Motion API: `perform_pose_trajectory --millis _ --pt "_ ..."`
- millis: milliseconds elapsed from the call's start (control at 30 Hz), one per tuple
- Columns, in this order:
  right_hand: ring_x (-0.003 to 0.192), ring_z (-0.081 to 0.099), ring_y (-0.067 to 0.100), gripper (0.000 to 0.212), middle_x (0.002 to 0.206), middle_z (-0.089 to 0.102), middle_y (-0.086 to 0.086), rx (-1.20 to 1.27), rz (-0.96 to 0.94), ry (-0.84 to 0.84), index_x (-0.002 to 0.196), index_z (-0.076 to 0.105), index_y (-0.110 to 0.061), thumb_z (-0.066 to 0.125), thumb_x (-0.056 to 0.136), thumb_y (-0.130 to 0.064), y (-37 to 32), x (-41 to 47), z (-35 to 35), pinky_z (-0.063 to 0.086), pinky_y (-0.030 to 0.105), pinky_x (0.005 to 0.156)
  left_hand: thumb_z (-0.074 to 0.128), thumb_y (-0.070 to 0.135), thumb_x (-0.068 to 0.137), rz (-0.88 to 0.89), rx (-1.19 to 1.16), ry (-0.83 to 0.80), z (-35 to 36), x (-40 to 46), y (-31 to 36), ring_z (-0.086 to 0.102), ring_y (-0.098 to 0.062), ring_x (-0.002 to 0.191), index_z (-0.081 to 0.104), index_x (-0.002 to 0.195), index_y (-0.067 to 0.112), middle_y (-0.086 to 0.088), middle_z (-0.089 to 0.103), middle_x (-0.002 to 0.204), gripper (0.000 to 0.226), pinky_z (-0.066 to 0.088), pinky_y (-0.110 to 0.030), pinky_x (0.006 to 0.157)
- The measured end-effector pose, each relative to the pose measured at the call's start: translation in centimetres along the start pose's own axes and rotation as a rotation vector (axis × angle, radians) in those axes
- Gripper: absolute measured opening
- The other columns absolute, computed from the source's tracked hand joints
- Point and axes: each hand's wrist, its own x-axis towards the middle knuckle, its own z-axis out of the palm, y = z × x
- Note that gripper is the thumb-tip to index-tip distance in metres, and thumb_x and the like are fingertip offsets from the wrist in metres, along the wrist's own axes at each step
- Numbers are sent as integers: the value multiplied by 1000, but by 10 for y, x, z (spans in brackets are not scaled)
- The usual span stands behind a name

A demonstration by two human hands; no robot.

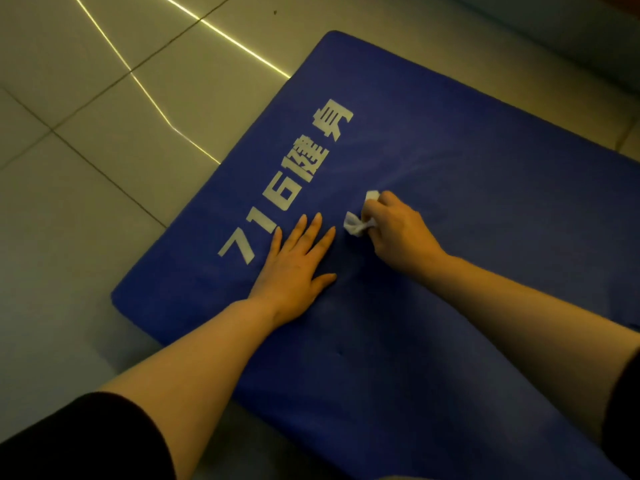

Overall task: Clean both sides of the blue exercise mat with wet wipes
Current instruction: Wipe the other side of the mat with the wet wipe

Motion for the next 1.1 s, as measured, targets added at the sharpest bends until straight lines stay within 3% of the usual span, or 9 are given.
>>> perform_pose_trajectory --millis 133,267,367,567,733,833,900,967,1100 --pt "65 39 25 5 95 45 11 -30 -34 -89 89 48 -5 52 91 -9 -5 -22 -1 32 36 57 30 54 99 15 41 -38 0 -38 -23 -23 -7 142 -11 149 33 10 -21 157 68 -11 -39 120" --pt "70 50 29 4 98 49 6 -44 -118 -202 93 54 -9 55 89 -11 -9 -61 -1 41 37 59 5 66 91 -36 105 96 26 -80 -51 -9 -10 146 1 152 33 8 -7 159 69 3 -46 120" --pt "72 50 29 5 92 49 8 24 -128 -142 92 54 -6 54 88 -10 -7 -40 0 42 39 60 5 59 98 -63 171 133 43 -81 -53 8 -17 146 10 153 25 1 7 160 65 5 -47 119" --pt "63 48 33 6 91 50 16 -28 -181 0 88 52 -1 57 87 -4 -6 -17 8 33 34 52 6 58 99 -50 231 211 53 -77 -56 9 -19 146 9 154 24 2 6 160 64 1 -43 117" --pt "56 43 24 4 84 51 14 15 -300 -119 81 51 -4 51 78 -7 -18 -69 11 32 29 49 8 55 100 -60 224 252 56 -77 -52 12 -20 146 13 154 22 -1 11 160 63 7 -45 118" --pt "63 48 29 25 89 51 14 22 -274 -90 91 52 -2 38 85 -22 -31 -40 12 36 34 50 7 54 100 -64 230 255 57 -77 -52 13 -20 146 13 153 21 -1 11 160 63 7 -45 118" --pt "73 51 27 10 95 49 9 15 -201 -125 95 49 -8 50 88 -14 -38 -9 10 38 33 55 8 55 100 -72 240 254 56 -77 -51 12 -19 146 12 153 23 0 10 159 63 4 -43 118" --pt "77 51 26 11 96 49 7 2 -160 -149 92 51 -10 59 85 -8 -36 4 10 40 31 59 12 55 99 -70 231 254 55 -77 -52 9 -17 146 10 154 24 1 8 160 63 2 -42 118" --pt "70 46 24 10 88 46 3 48 -222 -285 86 52 -9 58 81 -2 -31 -47 3 37 35 60 17 54 98 -68 219 281 57 -76 -53 11 -17 146 10 153 25 1 9 160 62 5 -43 118"
